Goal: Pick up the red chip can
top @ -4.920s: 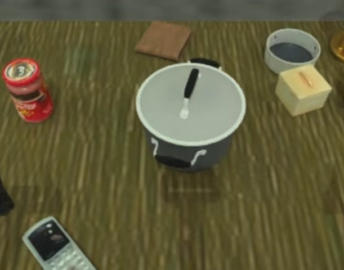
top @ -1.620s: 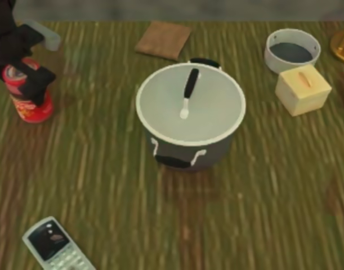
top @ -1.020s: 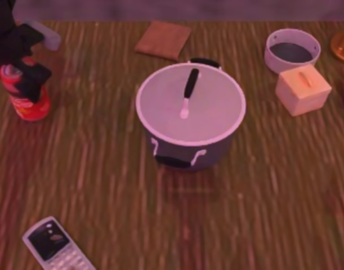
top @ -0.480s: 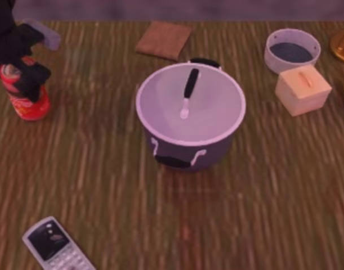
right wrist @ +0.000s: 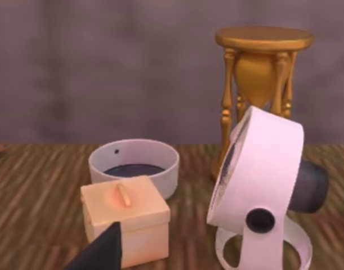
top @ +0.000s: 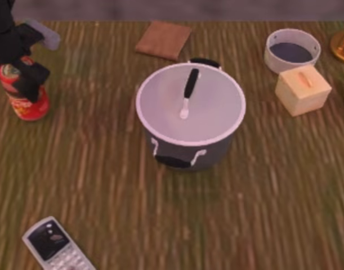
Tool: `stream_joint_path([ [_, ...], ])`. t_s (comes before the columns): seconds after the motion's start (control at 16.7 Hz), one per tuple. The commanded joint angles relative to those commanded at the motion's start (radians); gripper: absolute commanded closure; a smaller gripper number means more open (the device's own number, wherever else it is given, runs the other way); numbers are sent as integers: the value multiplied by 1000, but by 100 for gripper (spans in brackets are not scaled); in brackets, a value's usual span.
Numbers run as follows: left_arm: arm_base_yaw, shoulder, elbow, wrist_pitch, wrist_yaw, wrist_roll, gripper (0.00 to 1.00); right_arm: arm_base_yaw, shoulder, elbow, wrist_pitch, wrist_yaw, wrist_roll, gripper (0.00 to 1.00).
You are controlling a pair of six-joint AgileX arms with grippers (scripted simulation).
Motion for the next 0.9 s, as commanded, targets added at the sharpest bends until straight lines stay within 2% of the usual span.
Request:
stream_joint_path([
  [0.54, 22, -423, -338, -72, -4, -2, 100, 0, 0, 0, 0, 0, 0, 0],
  [0.9, 18, -462, -374, -83, -5, 0, 100, 0, 0, 0, 0, 0, 0, 0],
])
